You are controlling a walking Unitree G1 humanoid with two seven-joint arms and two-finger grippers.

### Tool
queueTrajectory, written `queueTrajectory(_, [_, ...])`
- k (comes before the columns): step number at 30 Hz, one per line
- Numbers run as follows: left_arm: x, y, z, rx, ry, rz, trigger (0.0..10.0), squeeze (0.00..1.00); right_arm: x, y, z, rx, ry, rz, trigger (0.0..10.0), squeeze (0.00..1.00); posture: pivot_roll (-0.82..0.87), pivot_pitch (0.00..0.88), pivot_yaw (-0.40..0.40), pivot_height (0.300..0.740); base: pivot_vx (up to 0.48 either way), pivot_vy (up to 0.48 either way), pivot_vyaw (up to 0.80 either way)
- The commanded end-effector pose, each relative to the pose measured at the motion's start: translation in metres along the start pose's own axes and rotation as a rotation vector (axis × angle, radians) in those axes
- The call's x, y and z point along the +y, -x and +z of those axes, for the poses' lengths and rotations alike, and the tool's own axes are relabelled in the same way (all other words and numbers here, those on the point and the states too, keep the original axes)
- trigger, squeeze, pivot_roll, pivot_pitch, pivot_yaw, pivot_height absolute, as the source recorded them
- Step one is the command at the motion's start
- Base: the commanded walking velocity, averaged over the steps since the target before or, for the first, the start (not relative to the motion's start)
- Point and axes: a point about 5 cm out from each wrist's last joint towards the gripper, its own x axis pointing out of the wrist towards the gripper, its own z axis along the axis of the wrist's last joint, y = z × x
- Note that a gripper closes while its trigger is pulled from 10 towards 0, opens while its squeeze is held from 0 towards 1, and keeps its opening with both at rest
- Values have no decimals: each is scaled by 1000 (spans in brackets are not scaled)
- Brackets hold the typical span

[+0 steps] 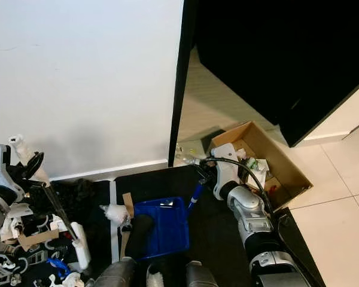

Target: Sweep floor

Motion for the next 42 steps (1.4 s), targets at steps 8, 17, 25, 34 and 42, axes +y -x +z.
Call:
queueTrajectory(8, [-26, -7, -22, -60, 242, -8, 10000, 0, 3, 5, -13, 49, -14, 5, 10000, 0, 149, 236, -20, 740, 0, 0, 0])
queueTrajectory(17, [-45, -12, -22, -122, 431, -117, 10000, 0, 3, 5, -13, 51, -14, 6, 10000, 0, 149, 236, -22, 740, 0, 0, 0])
queueTrajectory(25, [-66, -16, -9, -156, 528, -301, 10000, 0, 2, 4, -12, 49, -12, 4, 10000, 0, 150, 233, -22, 740, 0, 0, 0])
queueTrajectory(34, [-78, -19, 11, -189, 561, -417, 10000, 0, 3, 3, -11, 47, -13, 8, 10000, 0, 156, 234, -19, 740, 0, 0, 0])
queueTrajectory(42, [-69, -13, 37, -229, 521, -437, 10000, 0, 0, 4, -12, 49, -17, -4, 10000, 0, 166, 230, -11, 740, 0, 0, 0])
